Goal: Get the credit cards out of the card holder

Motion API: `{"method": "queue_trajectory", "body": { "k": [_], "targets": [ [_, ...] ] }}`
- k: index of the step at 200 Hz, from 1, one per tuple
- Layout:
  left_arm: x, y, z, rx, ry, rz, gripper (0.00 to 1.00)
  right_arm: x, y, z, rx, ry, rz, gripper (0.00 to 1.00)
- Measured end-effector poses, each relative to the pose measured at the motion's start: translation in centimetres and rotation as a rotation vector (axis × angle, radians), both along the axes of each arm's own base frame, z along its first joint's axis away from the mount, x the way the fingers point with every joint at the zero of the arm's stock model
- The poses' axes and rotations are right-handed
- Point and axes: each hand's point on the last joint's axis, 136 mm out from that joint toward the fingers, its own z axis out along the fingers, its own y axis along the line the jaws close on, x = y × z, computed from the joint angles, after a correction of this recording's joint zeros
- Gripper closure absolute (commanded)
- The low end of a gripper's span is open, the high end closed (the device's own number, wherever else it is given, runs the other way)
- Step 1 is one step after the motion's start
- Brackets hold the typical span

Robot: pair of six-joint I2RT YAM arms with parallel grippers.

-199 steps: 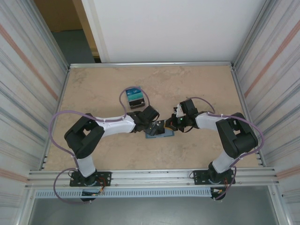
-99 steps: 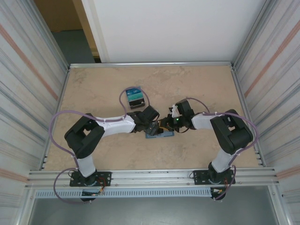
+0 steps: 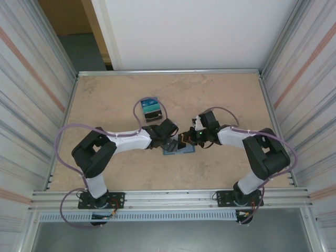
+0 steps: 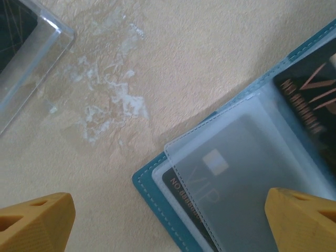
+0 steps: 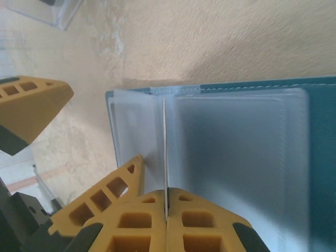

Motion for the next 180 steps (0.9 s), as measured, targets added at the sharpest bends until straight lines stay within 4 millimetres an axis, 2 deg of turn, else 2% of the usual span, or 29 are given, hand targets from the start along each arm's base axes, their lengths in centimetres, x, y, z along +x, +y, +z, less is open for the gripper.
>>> {"method": "queue_trajectory", "body": {
  "k": [23, 38, 93, 116, 155, 180],
  "targets": [
    [-0.2, 0.8, 0.7, 0.025, -0.005, 0.010, 0.06, 0.1, -0.9, 1.5, -0.024, -0.050, -0.012, 1.00],
    [-0.2, 1.3, 2.0, 0.024, -0.025, 0.018, 0.06, 0.1, -1.2, 2.7, -0.031, -0.091, -0.010, 0.99],
    [-0.1, 1.7, 10.4, -0.151, -0.162, 0.046, 0.06, 0.3, -1.3, 8.8, 0.024, -0.305, 0.004, 0.99],
    [-0.3, 2.2, 13.0, -0.306, -0.175, 0.060, 0.06, 0.3, -0.7, 11.2, 0.068, -0.391, 0.025, 0.99],
    [0.2, 3.6, 15.6, -0.580, -0.150, 0.085, 0.07, -0.5, 1.1, 14.1, 0.146, -0.499, 0.096, 0.99],
    [-0.2, 3.0, 17.3, -0.683, -0.140, 0.022, 0.06, -1.6, 2.4, 15.1, 0.170, -0.533, 0.179, 0.99]
  ]
}}
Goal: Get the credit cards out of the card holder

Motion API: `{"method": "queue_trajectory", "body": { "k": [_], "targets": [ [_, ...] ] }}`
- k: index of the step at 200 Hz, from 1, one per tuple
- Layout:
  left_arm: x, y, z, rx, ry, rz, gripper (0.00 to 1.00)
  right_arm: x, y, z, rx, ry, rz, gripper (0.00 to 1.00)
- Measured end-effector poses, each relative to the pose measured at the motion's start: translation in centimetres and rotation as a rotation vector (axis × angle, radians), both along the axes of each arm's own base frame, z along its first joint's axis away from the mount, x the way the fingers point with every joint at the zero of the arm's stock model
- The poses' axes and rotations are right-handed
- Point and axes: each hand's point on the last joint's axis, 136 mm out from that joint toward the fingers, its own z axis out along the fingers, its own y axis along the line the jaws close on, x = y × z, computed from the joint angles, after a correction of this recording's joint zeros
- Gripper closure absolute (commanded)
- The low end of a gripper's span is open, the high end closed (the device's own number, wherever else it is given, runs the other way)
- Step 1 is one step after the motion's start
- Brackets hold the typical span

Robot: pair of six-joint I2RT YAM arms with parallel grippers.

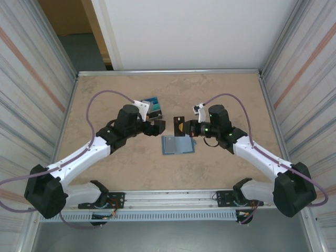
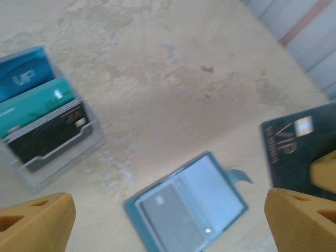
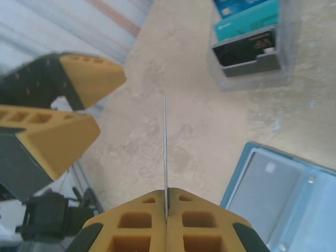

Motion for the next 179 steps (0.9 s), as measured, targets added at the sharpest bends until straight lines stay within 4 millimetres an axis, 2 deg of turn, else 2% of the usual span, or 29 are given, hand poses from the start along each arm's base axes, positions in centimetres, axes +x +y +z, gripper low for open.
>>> {"method": "queue_trajectory", "body": {
  "k": [28, 49, 71, 94, 111, 125, 146, 179],
  "targets": [
    [-1.3, -1.4, 1.2, -0.001, -0.047, -0.146, 0.07, -1.4, 2.0, 2.2, -0.046, -0.080, 0.116, 0.99],
    [-2.5, -2.4, 2.8, 0.042, -0.123, -0.295, 0.11, -2.6, 3.7, 3.9, -0.099, -0.160, 0.217, 0.98],
    [-3.1, -2.6, 4.1, 0.106, -0.201, -0.407, 0.12, -3.5, 4.1, 4.5, -0.165, -0.212, 0.288, 0.98],
    [-3.9, -2.9, 4.9, 0.146, -0.268, -0.504, 0.14, -4.3, 4.2, 4.1, -0.223, -0.236, 0.352, 0.98],
    [-4.7, -3.3, 5.0, 0.157, -0.302, -0.579, 0.24, -4.7, 4.3, 3.5, -0.255, -0.243, 0.395, 0.99],
    [-5.4, -3.5, 4.8, 0.169, -0.314, -0.640, 0.27, -4.9, 4.2, 3.0, -0.275, -0.243, 0.427, 0.99],
    [-6.1, -3.7, 4.1, 0.186, -0.310, -0.704, 0.39, -5.3, 4.0, 2.3, -0.302, -0.243, 0.463, 0.99],
    [-7.0, -4.0, 3.0, 0.198, -0.275, -0.785, 0.59, -5.9, 3.9, 2.5, -0.308, -0.266, 0.509, 0.99]
  ]
}}
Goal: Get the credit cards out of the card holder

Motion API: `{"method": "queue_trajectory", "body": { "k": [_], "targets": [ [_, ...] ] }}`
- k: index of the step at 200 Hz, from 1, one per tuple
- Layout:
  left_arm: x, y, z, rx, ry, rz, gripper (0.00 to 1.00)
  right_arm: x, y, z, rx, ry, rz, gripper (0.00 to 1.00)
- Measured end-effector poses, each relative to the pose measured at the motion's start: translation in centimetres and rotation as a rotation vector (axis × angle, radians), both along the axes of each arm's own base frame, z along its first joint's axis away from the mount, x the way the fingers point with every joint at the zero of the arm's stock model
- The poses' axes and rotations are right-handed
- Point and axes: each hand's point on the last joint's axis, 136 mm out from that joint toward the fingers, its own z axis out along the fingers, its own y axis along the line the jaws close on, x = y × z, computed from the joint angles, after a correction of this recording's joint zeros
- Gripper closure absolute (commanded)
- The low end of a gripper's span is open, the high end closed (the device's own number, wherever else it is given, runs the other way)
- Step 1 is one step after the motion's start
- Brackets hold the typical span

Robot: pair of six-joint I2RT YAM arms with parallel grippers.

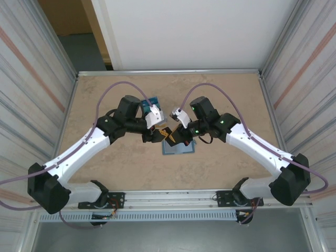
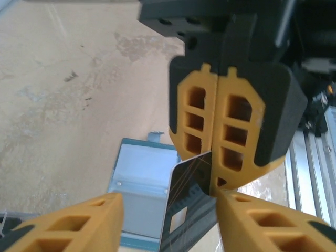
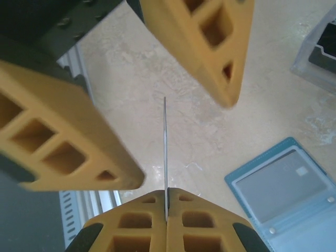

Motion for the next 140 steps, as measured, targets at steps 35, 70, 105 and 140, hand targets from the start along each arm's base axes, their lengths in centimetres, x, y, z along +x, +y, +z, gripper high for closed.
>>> {"method": "queue_trajectory", "body": {
  "k": [35, 70, 105, 140],
  "targets": [
    [-1.2, -0.5, -0.5, 0.001, 0.056, -0.084, 1.00, -0.4, -0.1, -0.1, -0.006, -0.005, 0.027, 0.95],
    [-2.0, -0.7, -0.4, -0.007, 0.088, -0.117, 1.00, -0.2, -0.4, -0.2, -0.009, 0.001, 0.018, 0.63],
    [-0.7, -0.7, 0.1, -0.017, 0.052, -0.036, 1.00, 2.0, -2.3, 0.5, 0.065, 0.013, -0.116, 0.38],
    [0.4, 0.5, 1.2, -0.082, 0.020, 0.138, 1.00, 4.1, -6.1, 1.0, 0.189, 0.033, -0.331, 0.30]
  ]
}}
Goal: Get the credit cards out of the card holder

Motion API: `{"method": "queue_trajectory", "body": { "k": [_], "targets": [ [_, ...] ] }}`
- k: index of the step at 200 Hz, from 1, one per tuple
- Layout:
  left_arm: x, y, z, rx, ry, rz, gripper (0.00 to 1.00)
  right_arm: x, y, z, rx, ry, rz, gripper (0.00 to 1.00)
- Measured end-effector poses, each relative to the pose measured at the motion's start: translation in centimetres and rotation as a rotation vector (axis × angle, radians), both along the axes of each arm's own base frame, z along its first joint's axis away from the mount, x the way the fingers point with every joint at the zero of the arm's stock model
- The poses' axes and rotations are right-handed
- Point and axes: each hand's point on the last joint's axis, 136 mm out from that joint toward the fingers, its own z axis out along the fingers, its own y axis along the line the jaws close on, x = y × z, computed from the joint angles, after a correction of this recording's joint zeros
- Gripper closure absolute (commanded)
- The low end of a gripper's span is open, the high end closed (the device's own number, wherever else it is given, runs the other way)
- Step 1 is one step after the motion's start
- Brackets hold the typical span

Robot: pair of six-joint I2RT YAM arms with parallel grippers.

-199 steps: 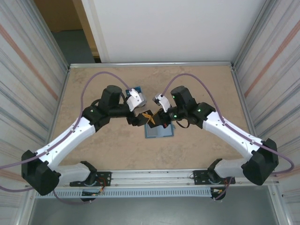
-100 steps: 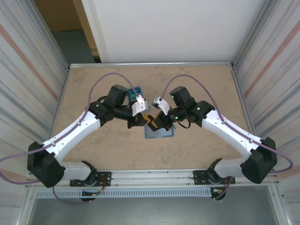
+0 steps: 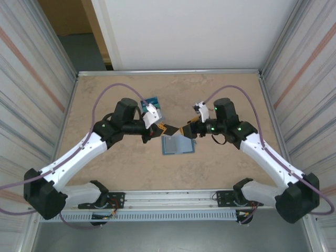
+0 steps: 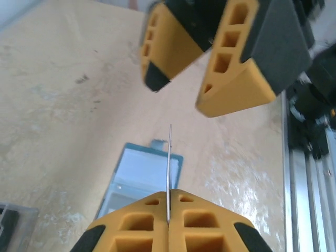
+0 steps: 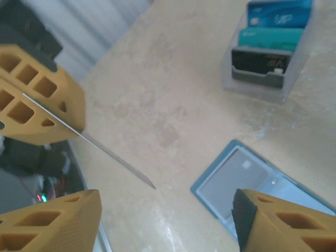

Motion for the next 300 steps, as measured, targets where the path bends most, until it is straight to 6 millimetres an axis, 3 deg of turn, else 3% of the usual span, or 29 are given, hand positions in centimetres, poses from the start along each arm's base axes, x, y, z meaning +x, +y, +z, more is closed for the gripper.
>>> {"method": "queue_trajectory", "body": {
  "k": [54, 108, 159, 201, 236, 275, 300],
  "targets": [
    [0.9, 0.1, 2.4, -0.236, 0.118, 0.175, 1.00, -0.3, 0.7, 2.2, 0.230, 0.012, -0.030, 0.30],
    [0.8, -0.3, 6.0, -0.446, 0.264, 0.162, 1.00, -1.2, 1.7, 5.5, 0.352, -0.033, 0.059, 0.38],
    [1.0, 0.3, 7.1, -0.548, 0.368, 0.133, 1.00, -3.1, 2.6, 7.3, 0.399, -0.080, 0.168, 0.57],
    [0.3, -0.3, 7.4, -0.559, 0.406, 0.072, 1.00, -4.4, 2.9, 8.9, 0.405, -0.131, 0.210, 0.57],
    [0.1, -0.3, 7.4, -0.557, 0.406, 0.064, 1.00, -3.6, 2.6, 8.4, 0.379, -0.135, 0.164, 0.59],
    [-0.2, -0.1, 7.6, -0.554, 0.391, 0.059, 1.00, -2.7, 1.5, 8.8, 0.369, -0.162, 0.073, 0.48],
    [-0.2, -0.1, 7.5, -0.551, 0.393, 0.060, 1.00, -2.3, 1.6, 8.5, 0.364, -0.153, 0.064, 0.47]
  ]
}}
